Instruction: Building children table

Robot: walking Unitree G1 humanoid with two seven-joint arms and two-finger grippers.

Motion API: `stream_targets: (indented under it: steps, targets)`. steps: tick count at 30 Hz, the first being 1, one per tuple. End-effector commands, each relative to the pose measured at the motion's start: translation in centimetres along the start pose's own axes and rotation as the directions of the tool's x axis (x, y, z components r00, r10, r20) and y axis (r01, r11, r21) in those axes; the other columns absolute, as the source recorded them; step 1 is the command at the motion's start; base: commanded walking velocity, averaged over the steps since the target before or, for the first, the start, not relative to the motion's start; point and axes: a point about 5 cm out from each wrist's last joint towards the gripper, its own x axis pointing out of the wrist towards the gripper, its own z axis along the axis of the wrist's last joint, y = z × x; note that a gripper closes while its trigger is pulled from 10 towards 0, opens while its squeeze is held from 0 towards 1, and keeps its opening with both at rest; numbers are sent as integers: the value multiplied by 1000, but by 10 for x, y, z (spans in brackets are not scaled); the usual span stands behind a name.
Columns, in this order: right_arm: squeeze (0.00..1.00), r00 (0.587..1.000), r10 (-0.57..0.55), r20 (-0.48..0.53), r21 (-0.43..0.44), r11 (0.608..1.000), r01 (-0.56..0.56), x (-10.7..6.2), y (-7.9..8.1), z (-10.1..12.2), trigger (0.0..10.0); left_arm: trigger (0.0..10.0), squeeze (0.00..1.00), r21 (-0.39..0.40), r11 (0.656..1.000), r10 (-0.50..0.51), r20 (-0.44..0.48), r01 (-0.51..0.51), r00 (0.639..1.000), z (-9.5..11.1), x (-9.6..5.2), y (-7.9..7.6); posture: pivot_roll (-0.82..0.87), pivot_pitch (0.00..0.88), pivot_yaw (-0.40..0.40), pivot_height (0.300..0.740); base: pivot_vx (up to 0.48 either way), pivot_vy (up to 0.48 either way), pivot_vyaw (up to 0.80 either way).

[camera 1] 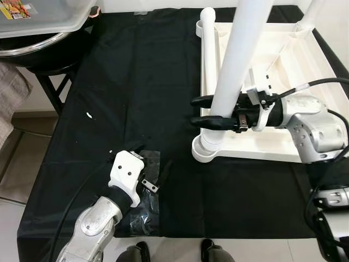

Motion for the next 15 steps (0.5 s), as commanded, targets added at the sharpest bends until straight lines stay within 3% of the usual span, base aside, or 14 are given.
stream_targets:
  steps: [1,15]
  targets:
    - [0,998,9,-67,82,997,-4,5,5,-25,10000,10000,0,6,1000,5,3,-5,1000,0,-3,-1,21,347,25,740,0,0,0]
    - [0,986,163,-23,116,980,-159,14,22,-20,10000,10000,0,4,1000,8,7,-9,1000,1,-3,-1,22,349,20,740,0,0,0]
